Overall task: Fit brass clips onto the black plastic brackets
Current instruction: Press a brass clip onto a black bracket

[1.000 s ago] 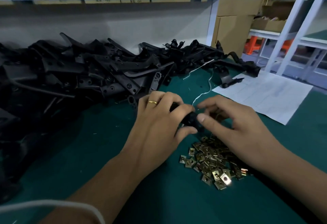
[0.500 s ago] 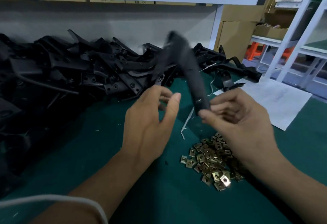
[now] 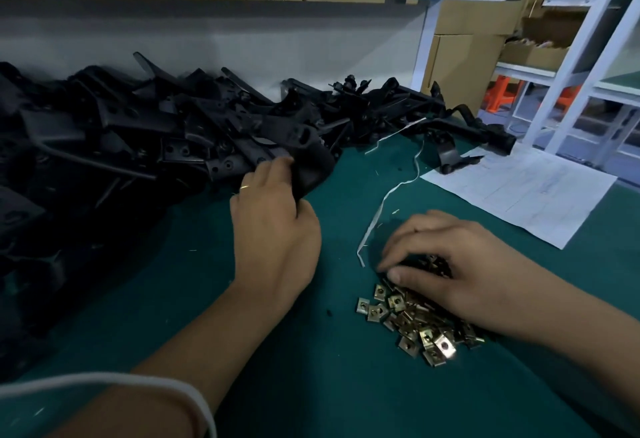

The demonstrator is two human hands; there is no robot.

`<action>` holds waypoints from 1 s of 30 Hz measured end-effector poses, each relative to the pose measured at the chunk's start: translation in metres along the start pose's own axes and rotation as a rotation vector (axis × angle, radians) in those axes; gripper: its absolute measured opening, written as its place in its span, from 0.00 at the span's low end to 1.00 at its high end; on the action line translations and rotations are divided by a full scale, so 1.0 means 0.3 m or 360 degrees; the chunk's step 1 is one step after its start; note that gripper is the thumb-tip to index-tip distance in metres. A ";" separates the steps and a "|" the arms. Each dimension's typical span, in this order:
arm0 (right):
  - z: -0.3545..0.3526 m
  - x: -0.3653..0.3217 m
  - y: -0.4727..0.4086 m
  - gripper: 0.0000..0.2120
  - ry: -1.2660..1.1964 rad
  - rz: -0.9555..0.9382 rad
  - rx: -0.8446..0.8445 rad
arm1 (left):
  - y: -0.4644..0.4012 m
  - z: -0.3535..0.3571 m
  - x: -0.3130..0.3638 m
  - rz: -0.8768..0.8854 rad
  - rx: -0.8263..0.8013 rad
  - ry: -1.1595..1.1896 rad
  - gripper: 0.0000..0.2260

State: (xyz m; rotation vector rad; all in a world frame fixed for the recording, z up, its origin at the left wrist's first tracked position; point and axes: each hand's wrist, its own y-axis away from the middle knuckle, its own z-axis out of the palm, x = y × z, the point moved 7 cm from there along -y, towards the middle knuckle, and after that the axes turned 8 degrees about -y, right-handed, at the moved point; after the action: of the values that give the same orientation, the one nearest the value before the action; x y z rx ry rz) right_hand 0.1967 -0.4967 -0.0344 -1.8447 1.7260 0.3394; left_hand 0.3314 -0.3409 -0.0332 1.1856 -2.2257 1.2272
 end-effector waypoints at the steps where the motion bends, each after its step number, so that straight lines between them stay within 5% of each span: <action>1: 0.001 0.010 0.004 0.04 -0.0048 0.0035 -0.0066 | -0.002 0.010 -0.005 -0.0013 -0.0061 -0.0062 0.16; 6: 0.001 0.018 0.004 0.04 -0.0149 0.0096 -0.0196 | -0.006 0.073 -0.021 -0.0023 -0.0397 -0.0340 0.20; 9: 0.007 0.015 0.007 0.06 -0.0171 0.0075 -0.0199 | -0.001 0.096 0.018 0.0139 -0.0433 -0.0432 0.14; 12: 0.015 0.014 0.008 0.05 -0.0235 0.0043 -0.0169 | 0.022 0.115 0.048 0.0316 -0.0443 -0.0479 0.21; 24: -0.028 0.050 -0.018 0.06 -0.1069 -0.0011 0.0315 | 0.051 0.090 0.095 0.0513 -0.0473 -0.0068 0.42; 30: -0.014 0.064 -0.023 0.05 -0.1162 0.0045 0.0318 | 0.059 0.095 0.106 0.0536 -0.0549 -0.0160 0.39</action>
State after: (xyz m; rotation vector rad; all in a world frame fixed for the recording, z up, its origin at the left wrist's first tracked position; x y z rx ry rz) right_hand 0.2051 -0.5148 -0.0400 -1.3165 1.2212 0.7187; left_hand 0.3011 -0.3754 -0.0393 0.7778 -2.6552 0.8522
